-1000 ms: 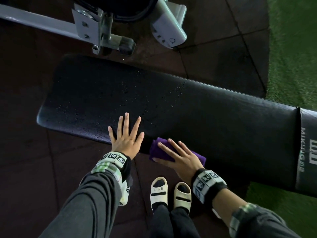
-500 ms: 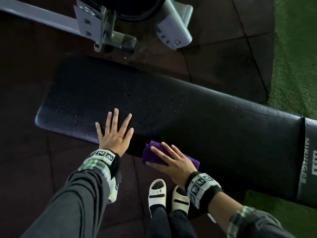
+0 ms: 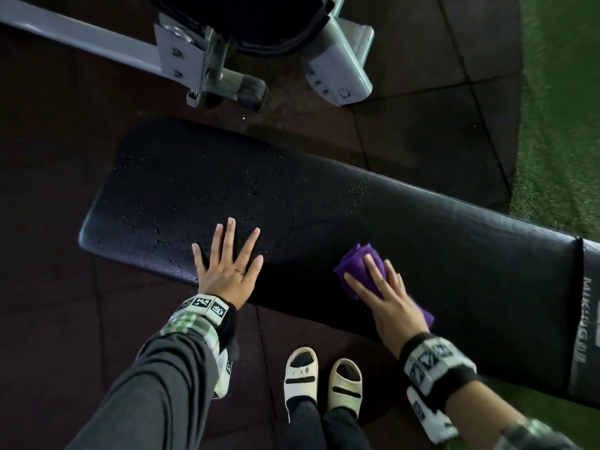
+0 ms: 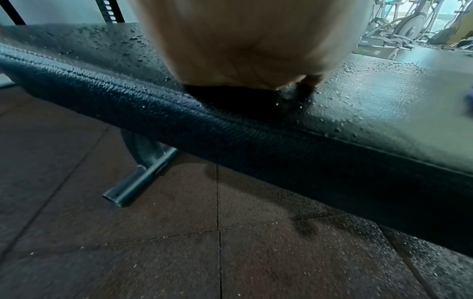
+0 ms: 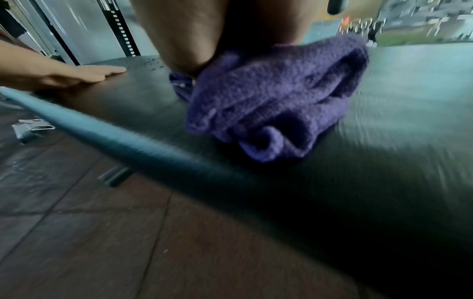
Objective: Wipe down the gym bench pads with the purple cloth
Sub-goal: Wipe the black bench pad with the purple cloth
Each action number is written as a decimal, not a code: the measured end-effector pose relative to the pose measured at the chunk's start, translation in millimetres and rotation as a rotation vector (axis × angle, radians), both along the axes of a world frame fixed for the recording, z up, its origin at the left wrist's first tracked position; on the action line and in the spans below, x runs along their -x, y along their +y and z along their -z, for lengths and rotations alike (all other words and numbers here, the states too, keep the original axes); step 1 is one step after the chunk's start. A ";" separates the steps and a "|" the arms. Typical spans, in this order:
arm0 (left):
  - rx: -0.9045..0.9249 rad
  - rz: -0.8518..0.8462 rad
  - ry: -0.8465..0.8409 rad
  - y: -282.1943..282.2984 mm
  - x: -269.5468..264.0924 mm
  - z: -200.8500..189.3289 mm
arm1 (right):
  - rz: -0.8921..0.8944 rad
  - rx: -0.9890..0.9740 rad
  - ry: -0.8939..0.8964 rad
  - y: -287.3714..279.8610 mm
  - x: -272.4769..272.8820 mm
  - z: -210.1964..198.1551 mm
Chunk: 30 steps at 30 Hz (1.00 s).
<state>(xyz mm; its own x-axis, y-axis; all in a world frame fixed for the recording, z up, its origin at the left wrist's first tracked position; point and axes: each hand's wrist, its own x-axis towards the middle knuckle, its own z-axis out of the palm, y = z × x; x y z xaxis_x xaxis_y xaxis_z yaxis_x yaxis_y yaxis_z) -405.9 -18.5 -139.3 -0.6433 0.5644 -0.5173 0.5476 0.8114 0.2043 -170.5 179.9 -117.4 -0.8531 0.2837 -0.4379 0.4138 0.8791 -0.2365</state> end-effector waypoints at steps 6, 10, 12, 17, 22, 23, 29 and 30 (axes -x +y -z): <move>0.000 0.003 0.001 1.0 1.1 1.7 | -0.234 0.082 -0.015 -53.4 48.6 -3.9; -0.024 -0.002 0.025 0.5 1.2 2.3 | -0.252 0.060 0.065 -20.8 100.8 2.5; -0.022 0.001 0.019 1.1 1.2 2.6 | -0.127 0.081 0.005 6.4 99.0 1.3; -0.014 0.008 0.002 -0.9 1.1 3.1 | -0.072 -0.018 -0.008 7.8 26.4 2.5; -0.018 0.004 0.003 -0.1 0.7 4.0 | -0.165 0.063 -0.101 -41.6 21.4 -9.3; -0.022 -0.002 0.006 -0.6 0.2 5.0 | -0.162 0.088 -0.090 -48.3 34.0 -11.3; -0.036 -0.026 0.053 0.4 0.0 7.1 | -0.263 0.131 -0.007 -29.3 118.2 -7.1; -0.039 -0.028 0.053 -0.1 -0.3 7.4 | -0.285 0.109 -0.005 -20.9 127.2 -6.5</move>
<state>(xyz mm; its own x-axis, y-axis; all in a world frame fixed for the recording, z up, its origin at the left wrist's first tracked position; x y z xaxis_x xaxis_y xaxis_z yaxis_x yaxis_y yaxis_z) -405.6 -18.6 -146.7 -0.6854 0.5648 -0.4597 0.5355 0.8187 0.2074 -297.8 159.1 -111.0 -0.8892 -0.0154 -0.4573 0.1557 0.9296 -0.3341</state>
